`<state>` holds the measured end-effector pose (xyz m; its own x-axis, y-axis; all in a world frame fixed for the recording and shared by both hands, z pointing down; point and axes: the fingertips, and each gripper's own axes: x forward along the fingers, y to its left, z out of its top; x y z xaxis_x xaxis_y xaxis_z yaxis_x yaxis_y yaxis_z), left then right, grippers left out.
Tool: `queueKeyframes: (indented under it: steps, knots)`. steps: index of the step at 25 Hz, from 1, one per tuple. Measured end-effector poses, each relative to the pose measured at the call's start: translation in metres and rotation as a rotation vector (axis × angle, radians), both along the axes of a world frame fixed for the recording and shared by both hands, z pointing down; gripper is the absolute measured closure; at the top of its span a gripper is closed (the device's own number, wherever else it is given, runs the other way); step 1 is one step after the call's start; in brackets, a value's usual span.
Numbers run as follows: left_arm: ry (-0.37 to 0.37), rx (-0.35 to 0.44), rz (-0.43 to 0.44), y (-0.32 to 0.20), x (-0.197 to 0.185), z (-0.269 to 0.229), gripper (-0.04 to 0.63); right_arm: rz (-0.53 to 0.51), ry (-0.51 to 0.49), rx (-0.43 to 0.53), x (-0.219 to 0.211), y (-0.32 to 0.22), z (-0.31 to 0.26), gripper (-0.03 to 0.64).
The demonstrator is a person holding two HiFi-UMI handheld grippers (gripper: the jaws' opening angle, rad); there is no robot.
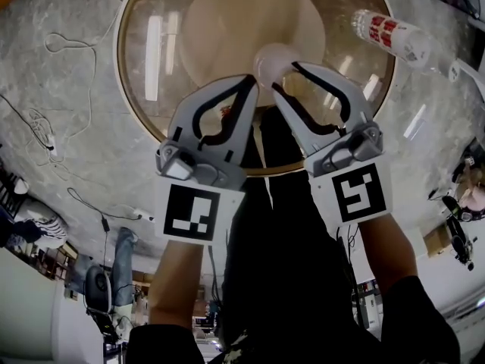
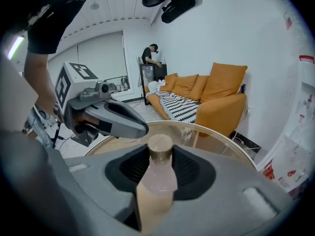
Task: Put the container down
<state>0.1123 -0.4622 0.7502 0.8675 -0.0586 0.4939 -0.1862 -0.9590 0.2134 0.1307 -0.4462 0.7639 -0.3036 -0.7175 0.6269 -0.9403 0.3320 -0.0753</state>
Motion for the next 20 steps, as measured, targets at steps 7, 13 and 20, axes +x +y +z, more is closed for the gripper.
queueKeyframes:
  steps: [7, 13, 20]
  knots:
    - [-0.022, -0.026, -0.003, 0.003, -0.008, 0.043, 0.588, 0.002, 0.015, -0.019, -0.002, 0.001, 0.042, 0.48]
    - [-0.035, -0.053, 0.001, 0.003, -0.012, 0.064, 0.587, 0.027, 0.003, -0.01, -0.008, -0.005, 0.059, 0.479]
    - [-0.042, -0.057, 0.007, 0.006, -0.011, 0.072, 0.586, 0.019, -0.015, 0.01, -0.016, -0.007, 0.066, 0.479]
